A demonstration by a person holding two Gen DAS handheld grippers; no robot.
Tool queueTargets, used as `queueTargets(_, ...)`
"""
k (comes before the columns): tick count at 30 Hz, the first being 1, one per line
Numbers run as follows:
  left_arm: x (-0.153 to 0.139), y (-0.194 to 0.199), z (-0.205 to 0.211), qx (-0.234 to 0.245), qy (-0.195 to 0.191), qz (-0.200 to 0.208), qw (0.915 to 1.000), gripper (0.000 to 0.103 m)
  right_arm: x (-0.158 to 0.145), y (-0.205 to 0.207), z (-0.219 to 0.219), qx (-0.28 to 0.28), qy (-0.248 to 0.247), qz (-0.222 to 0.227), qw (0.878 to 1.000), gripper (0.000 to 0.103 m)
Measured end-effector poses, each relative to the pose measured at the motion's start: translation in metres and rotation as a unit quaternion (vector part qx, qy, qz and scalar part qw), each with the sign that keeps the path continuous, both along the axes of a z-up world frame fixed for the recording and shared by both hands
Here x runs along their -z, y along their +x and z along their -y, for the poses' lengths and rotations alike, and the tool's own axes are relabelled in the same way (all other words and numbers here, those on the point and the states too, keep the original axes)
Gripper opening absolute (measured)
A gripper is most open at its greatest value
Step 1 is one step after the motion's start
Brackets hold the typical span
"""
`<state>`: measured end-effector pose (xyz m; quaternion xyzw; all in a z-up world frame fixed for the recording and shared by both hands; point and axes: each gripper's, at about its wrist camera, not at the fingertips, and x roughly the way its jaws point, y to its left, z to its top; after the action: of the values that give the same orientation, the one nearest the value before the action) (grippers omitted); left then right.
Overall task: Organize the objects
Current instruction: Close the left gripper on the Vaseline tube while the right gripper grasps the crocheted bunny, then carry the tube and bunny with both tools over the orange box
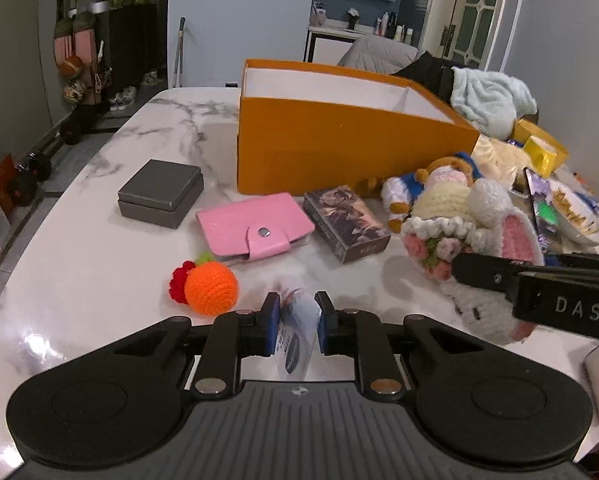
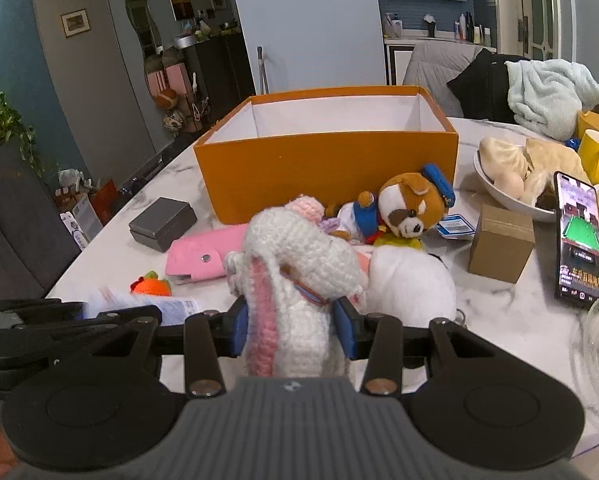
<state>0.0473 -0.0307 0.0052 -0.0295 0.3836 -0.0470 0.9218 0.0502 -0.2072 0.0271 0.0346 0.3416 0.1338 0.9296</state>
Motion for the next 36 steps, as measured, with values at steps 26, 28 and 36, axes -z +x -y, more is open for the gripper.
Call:
queueTargets(26,-0.019,-0.012,-0.026,-0.007,-0.055,0.034,0.9979,0.015,0.000,-0.003,-0.002,0.005,0.000,0.002,1.000,0.046)
queueTargets(28,-0.022,-0.012,-0.027,-0.008,-0.056,0.040,0.9976,0.015,-0.002,-0.003,-0.003,0.004,0.001,0.004,1.000,0.046)
queueTargets(36,-0.043,0.001,-0.022,-0.004,-0.059,0.064,0.9962,0.015,-0.020,-0.001,-0.005,0.000,0.002,0.022,1.000,0.046)
